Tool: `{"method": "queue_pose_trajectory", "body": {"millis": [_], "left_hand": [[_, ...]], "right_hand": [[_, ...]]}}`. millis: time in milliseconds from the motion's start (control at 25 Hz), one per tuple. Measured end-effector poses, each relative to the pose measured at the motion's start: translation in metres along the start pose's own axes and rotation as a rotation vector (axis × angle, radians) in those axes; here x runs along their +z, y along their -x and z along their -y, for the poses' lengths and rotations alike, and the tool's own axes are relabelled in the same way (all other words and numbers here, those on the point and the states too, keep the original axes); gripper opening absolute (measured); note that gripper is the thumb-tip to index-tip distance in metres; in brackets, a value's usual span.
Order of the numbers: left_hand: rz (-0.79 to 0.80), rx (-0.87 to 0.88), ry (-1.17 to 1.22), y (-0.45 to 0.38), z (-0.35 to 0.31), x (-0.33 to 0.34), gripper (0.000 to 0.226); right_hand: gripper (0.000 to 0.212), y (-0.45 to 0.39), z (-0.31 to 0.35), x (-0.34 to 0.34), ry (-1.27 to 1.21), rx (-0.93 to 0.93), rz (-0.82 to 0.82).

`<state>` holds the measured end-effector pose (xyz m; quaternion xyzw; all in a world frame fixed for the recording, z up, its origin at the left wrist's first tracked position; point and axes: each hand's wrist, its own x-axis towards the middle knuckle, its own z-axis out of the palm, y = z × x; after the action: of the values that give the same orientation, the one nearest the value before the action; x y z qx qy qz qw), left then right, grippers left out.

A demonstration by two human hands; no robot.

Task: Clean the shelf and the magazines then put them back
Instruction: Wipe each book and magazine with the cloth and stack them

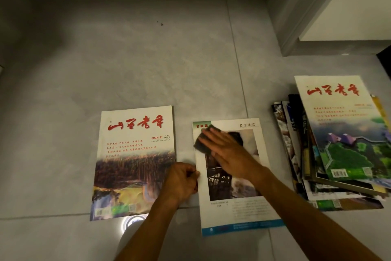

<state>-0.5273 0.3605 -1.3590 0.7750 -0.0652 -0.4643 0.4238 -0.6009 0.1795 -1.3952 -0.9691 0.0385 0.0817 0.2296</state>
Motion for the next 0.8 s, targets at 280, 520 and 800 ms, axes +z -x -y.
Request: {"method": "queue_pose_trajectory", "body": {"millis": [280, 520, 800], "left_hand": [[-0.048, -0.034, 0.062, -0.001, 0.001, -0.004, 0.011], [-0.035, -0.048, 0.064, -0.002, 0.004, -0.002, 0.013], [-0.075, -0.042, 0.046, -0.001, 0.004, 0.005, 0.009]], "right_hand": [[0.056, 0.086, 0.008, 0.031, -0.025, -0.041, -0.041], [0.078, 0.136, -0.012, 0.033, 0.105, -0.134, 0.009], [0.057, 0.029, -0.072, -0.029, -0.204, 0.332, -0.228]]}}
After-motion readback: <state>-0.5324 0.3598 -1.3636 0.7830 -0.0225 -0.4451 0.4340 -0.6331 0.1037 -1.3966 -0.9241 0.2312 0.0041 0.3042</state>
